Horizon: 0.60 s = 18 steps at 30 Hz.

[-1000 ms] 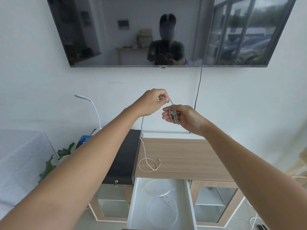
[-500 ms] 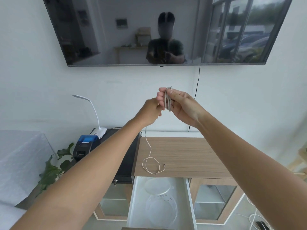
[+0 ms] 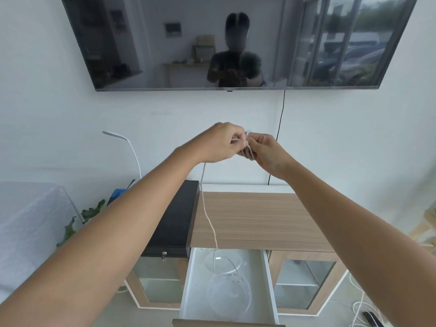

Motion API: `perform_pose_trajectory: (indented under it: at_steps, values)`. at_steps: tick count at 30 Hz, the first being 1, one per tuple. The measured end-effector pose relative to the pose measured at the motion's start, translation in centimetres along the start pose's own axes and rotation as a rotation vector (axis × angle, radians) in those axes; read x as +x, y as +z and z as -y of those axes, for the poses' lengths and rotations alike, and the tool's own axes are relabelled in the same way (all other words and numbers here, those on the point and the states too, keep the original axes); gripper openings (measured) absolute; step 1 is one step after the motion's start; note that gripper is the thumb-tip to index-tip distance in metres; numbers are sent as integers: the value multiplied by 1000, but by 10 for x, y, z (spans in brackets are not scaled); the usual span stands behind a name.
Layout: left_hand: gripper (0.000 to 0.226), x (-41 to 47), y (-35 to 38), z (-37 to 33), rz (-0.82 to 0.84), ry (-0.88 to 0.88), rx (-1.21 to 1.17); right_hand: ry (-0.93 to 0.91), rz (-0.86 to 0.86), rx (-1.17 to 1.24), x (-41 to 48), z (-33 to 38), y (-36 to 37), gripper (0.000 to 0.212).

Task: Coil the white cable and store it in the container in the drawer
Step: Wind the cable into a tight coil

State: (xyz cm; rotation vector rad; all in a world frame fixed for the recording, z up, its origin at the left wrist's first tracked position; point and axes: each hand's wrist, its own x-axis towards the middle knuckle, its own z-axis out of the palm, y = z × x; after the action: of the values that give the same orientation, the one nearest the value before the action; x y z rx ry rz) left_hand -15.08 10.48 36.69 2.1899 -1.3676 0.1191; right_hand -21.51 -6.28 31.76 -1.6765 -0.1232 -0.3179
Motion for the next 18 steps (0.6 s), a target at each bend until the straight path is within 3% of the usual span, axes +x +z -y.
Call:
perform_pose_trajectory:
  at_steps: [2, 4, 8, 13, 16, 18]
  values:
    - [19, 6, -9, 5, -38, -10, -19, 123, 68, 134, -4, 3, 2, 61]
    - [19, 10, -11, 12, -76, -19, -45, 197, 128, 248, -7, 5, 2, 62]
    - [16, 15, -3, 21, -140, -44, -194, 141, 183, 267, -12, 9, 1, 35]
    - [25, 10, 13, 29, -148, -73, -270, 104, 223, 314, -17, 10, 2, 34]
    - [19, 5, 22, 31, -125, -121, -301, 75, 233, 373, -15, 10, 7, 34]
    - [32, 0, 30, 31, -106, -164, -273, 56, 210, 422, -11, 11, 9, 34]
